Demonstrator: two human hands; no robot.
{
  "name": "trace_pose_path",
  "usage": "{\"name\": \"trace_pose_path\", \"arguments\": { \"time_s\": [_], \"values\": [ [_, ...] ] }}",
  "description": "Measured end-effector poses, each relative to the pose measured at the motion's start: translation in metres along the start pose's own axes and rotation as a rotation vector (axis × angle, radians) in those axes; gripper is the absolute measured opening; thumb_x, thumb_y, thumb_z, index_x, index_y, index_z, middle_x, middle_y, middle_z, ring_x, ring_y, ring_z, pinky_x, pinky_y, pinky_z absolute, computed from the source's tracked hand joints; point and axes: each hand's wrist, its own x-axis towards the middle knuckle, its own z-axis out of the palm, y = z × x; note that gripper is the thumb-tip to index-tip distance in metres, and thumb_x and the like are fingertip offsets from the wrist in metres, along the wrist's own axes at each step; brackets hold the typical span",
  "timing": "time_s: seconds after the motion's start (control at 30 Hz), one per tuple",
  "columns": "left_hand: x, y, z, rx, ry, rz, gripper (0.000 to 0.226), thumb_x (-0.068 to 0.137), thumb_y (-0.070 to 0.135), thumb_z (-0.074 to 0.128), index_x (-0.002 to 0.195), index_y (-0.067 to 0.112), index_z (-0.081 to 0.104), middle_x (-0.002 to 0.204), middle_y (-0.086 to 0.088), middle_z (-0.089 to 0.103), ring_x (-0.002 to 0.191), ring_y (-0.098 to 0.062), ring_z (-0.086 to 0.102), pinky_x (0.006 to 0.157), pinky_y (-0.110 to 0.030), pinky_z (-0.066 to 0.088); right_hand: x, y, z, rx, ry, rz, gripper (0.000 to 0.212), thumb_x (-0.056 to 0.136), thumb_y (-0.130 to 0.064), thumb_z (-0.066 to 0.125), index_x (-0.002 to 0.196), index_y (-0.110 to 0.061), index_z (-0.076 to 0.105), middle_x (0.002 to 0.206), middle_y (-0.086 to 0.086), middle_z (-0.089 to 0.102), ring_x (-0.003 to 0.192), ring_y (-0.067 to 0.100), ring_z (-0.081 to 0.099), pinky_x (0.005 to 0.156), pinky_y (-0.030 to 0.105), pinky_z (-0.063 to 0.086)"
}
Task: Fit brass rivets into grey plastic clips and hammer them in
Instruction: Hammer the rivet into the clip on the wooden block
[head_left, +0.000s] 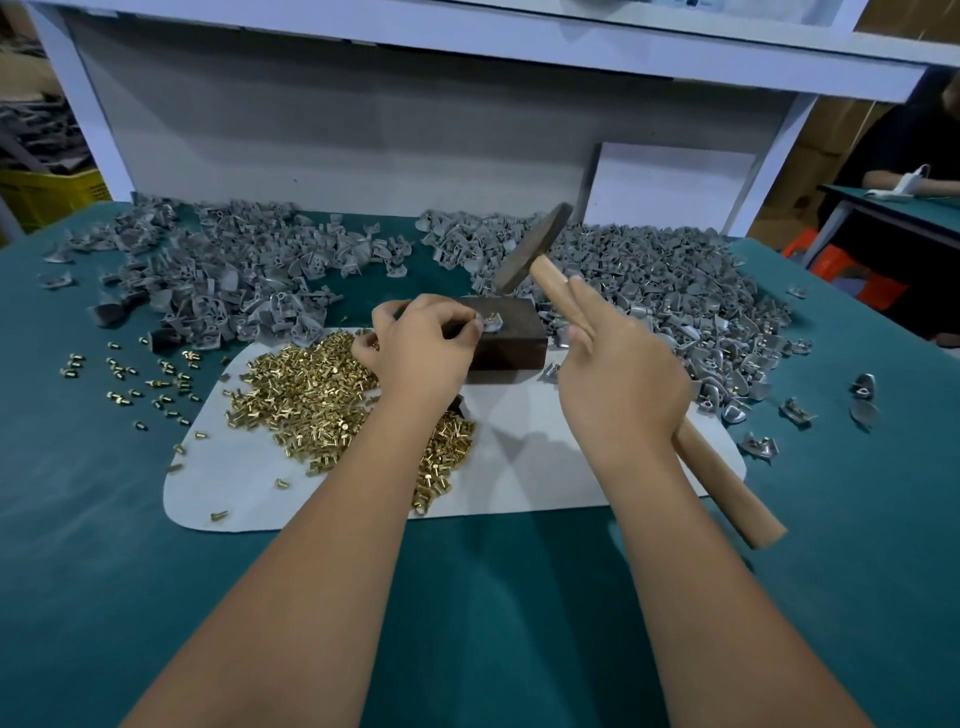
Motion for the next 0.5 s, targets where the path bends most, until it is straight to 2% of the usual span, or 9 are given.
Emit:
{"name": "trace_pose_path", "arguments": {
  "time_s": [0.1, 0.2, 0.33, 0.43, 0.5],
  "values": [
    [0.0004, -0.0012, 0.0012, -0.005, 0.008, 0.003, 0.008, 0.089, 0.044, 0.064, 0.082, 0.043, 0.068, 0.108, 0.027, 0.061, 0.123, -0.016, 0.031, 0.087, -0.037, 0.012, -0.0017, -0.0017, 0.0007, -0.065, 0.023, -0.044, 0.049, 0.097, -0.03, 0.048, 0.141, -0.048, 0.035, 0.083, -0.001, 0.05, 0.064, 0.022, 0.044, 0.049, 0.027, 0.022],
    [-0.0001, -0.0015, 0.0017, -0.004, 0.016, -0.008, 0.005, 0.088, 0.044, 0.065, 0.085, 0.043, 0.069, 0.108, 0.028, 0.06, 0.123, -0.015, 0.031, 0.093, -0.04, 0.014, -0.0044, -0.0035, 0.0048, -0.085, -0.037, -0.081, 0.05, 0.096, -0.028, 0.048, 0.14, -0.049, 0.036, 0.089, 0.001, 0.058, 0.069, 0.025, 0.051, 0.055, 0.03, 0.031],
    [0.0006, -0.0029, 0.0032, -0.028, 0.019, 0.001, 0.006, 0.087, 0.045, 0.066, 0.083, 0.042, 0.069, 0.105, 0.028, 0.061, 0.123, -0.014, 0.03, 0.095, -0.041, 0.014, -0.0051, -0.0046, 0.0038, -0.06, 0.069, -0.062, 0.052, 0.095, -0.027, 0.05, 0.14, -0.048, 0.036, 0.081, -0.002, 0.047, 0.064, 0.019, 0.039, 0.051, 0.028, 0.025],
    [0.0004, -0.0032, 0.003, -0.014, 0.027, -0.009, 0.006, 0.087, 0.045, 0.066, 0.085, 0.042, 0.071, 0.105, 0.028, 0.061, 0.123, -0.014, 0.031, 0.094, -0.041, 0.015, -0.0044, -0.0032, 0.0051, -0.118, -0.004, -0.104, 0.053, 0.095, -0.026, 0.049, 0.14, -0.049, 0.035, 0.088, 0.001, 0.057, 0.064, 0.02, 0.039, 0.051, 0.028, 0.026],
    [0.0006, -0.0033, 0.0027, -0.019, 0.028, -0.007, 0.006, 0.087, 0.045, 0.066, 0.085, 0.041, 0.071, 0.106, 0.028, 0.062, 0.123, -0.014, 0.031, 0.094, -0.041, 0.015, -0.0048, -0.0036, 0.0034, -0.114, 0.019, -0.097, 0.053, 0.094, -0.025, 0.051, 0.139, -0.048, 0.038, 0.087, 0.002, 0.056, 0.064, 0.02, 0.039, 0.05, 0.027, 0.025]
  ]
}}
